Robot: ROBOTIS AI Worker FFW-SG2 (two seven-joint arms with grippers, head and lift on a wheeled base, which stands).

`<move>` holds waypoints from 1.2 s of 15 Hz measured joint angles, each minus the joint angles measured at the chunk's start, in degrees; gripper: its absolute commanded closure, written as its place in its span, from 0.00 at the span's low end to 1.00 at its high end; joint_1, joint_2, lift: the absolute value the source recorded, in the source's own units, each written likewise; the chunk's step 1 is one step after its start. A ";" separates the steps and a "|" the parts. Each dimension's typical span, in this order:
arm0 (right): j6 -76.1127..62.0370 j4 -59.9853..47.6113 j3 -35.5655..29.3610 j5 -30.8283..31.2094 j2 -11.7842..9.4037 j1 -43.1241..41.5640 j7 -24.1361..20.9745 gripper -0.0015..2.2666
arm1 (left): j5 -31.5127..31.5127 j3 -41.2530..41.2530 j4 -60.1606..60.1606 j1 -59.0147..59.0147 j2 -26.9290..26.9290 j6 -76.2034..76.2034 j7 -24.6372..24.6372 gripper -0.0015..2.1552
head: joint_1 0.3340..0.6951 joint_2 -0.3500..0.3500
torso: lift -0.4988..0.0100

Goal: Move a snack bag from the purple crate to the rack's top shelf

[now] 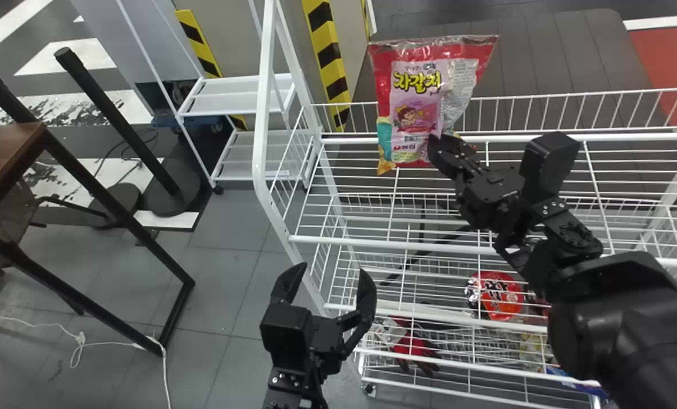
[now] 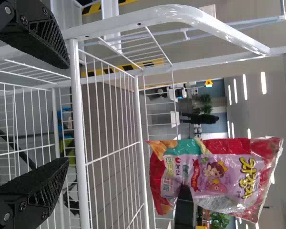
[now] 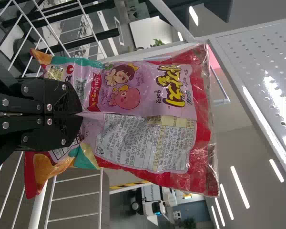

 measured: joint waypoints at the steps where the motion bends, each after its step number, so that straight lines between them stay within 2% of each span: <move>1: 0.50 0.11 0.63 -0.08 0.00 -0.33 -0.54 0.69 | 0.00 0.00 0.31 0.05 0.04 -0.32 0.10 0.06 | 1.00 0.90 | 0.98; 6: 2.33 0.81 2.09 -0.68 0.00 -1.38 -1.36 0.68 | -0.02 0.02 0.96 0.40 0.05 -1.69 0.27 0.06 | 1.00 0.92 | 0.98; 8: 2.51 1.48 2.30 -1.40 0.00 -1.83 -1.37 0.64 | 0.06 0.07 1.03 0.54 -0.01 -1.96 0.27 0.06 | 1.00 0.92 | 0.98; 18: 1.60 7.33 2.41 -3.37 0.00 -3.89 -3.03 0.58 | -0.18 0.43 1.34 1.90 0.06 -3.63 1.05 0.06 | 1.00 0.90 | 0.98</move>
